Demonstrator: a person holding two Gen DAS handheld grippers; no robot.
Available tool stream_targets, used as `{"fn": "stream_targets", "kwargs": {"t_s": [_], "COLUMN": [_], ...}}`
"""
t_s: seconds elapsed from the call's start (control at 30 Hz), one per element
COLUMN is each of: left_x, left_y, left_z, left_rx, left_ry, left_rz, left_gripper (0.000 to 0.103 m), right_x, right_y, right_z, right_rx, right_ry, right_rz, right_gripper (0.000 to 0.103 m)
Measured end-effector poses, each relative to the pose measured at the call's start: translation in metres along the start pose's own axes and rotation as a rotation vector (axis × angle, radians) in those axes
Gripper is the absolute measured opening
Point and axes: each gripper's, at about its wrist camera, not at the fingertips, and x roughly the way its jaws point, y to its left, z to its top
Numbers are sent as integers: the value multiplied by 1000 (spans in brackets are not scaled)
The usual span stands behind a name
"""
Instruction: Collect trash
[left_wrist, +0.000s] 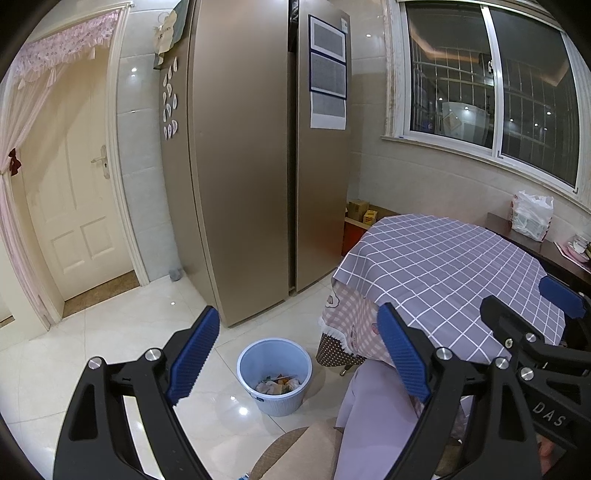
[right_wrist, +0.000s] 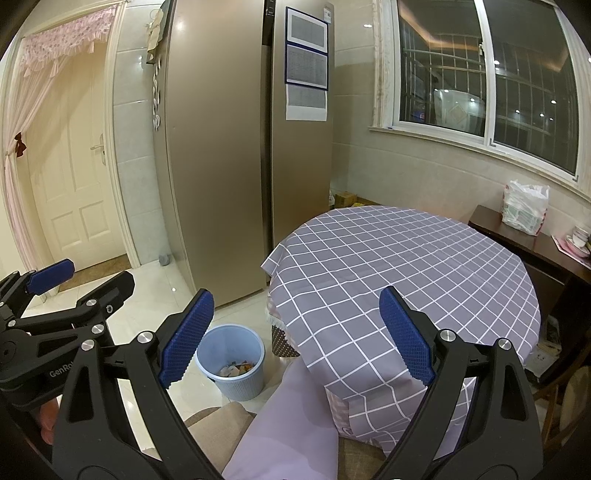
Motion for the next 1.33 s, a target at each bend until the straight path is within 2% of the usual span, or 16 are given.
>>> {"fn": "stream_targets", "kwargs": {"t_s": [1.33], "left_x": [1], "left_y": [-2], "left_z": [-2], "left_rx": [-2], "left_ry": [7], "left_rz": [-8], "left_gripper": [86], "right_x": [-1], "right_y": [-3], "right_z": [-2], "right_rx": [-2], "right_ry": [7], "right_rz": [21], "right_gripper": [90]}}
